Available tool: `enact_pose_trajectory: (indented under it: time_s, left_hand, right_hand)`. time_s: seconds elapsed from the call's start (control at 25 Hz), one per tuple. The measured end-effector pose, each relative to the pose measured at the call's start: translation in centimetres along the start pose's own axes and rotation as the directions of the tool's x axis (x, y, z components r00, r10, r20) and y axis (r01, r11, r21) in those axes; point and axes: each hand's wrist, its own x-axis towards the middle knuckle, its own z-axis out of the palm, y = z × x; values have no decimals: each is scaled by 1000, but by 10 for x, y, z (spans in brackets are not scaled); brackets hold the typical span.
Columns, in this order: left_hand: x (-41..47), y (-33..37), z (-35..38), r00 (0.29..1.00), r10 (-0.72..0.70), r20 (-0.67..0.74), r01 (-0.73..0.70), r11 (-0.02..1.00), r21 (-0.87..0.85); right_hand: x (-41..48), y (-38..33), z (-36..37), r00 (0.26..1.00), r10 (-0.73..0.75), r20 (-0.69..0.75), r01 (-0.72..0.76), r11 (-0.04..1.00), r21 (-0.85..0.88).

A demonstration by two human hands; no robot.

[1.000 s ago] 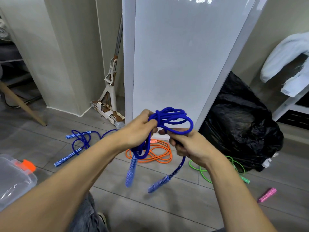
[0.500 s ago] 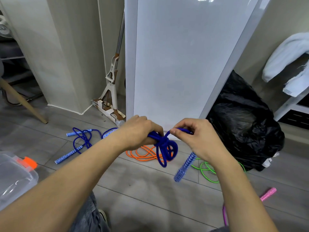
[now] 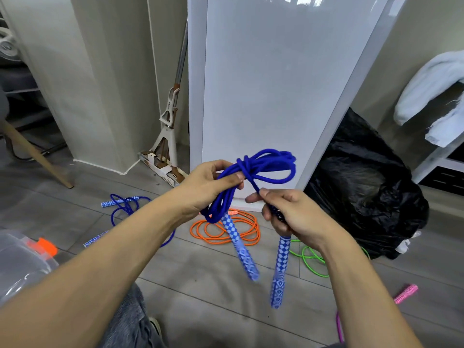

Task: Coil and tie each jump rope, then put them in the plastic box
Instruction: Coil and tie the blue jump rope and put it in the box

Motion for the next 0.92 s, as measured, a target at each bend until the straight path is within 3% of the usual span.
enact_pose_trajectory:
  time_s: [0.08,0.2,0.32,0.44,0.56,0.64,0.76,0.92]
  left_hand:
    - [2,-7,-1,992,-1,-125,26,980,197]
    - [0,-15,5,985,92,-143,-20,900,436]
    - [7,-21,2,948,159,-275,15,842,539]
    - [17,-27,-12,926,-25,-377,157,933,325]
    - [20,-30,-18,923,-202,-326,247,964,100]
    - [19,-29,-18,908,-299,-294,323,946,38]
    - [16,-28,-14,926,-323,-198,343,936,79]
    - [11,-24,-6,951,-298,-79,297,955,-20]
  right_hand:
    - [-4,-5,8,996,65,63,-60,996,-73]
    - [-8,-7,16,976,143,165,-113,978,-177]
    - [-12,-8,15,954,238,181,-202,960,-194]
    - [-17,-11,6,972,220,83,-212,973,-92]
    - [-22,-18,-6,982,184,46,-181,981,-65]
    - [-26,-22,-8,990,133,49,-133,991,14]
    - [-25,-27,-4,995,99,6,-98,983,158]
    - [-10,-28,11,963,69,-259,19,946,323]
